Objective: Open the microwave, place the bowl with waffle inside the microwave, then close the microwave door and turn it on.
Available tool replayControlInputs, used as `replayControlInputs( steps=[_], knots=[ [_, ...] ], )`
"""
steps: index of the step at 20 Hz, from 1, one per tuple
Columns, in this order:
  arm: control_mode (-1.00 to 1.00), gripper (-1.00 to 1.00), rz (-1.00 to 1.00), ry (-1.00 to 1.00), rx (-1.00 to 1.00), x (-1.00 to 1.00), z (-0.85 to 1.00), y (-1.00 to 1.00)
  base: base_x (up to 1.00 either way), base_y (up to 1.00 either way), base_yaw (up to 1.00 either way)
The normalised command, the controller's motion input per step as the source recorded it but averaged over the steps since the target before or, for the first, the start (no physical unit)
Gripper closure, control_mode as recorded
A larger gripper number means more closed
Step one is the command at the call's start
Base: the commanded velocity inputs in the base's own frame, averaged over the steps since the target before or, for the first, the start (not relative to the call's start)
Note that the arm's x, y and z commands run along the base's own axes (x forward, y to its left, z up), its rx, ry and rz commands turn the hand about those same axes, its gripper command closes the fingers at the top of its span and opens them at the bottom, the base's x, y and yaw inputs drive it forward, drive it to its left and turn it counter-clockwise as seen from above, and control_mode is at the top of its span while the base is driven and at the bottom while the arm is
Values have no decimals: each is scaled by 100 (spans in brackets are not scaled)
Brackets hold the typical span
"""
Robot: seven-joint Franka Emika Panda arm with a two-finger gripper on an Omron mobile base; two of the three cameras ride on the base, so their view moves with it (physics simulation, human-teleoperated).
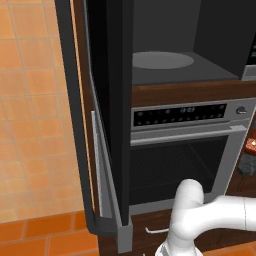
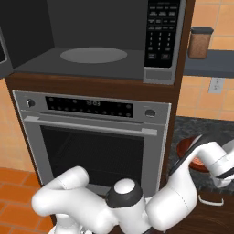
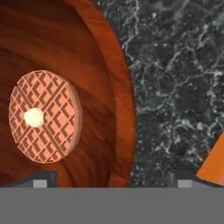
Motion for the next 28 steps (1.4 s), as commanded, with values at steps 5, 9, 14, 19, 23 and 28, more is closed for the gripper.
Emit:
replayControlInputs(
  steps=[5, 9, 14, 19, 23, 28],
  knots=[
    [-100, -100, -2, 0, 0, 6, -26, 0, 0, 0, 0],
    [-100, -100, -3, 0, 0, 0, -25, 0, 0, 0, 0],
    [-100, -100, -2, 0, 0, 0, -15, 1, 0, 0, 0],
    [-100, -100, 0, 0, 0, 0, 0, 0, 0, 0, 0],
    [-100, 100, 0, 0, 0, 0, 0, 0, 0, 0, 0],
    [-100, 100, 0, 0, 0, 0, 0, 0, 0, 0, 0]
  ],
)
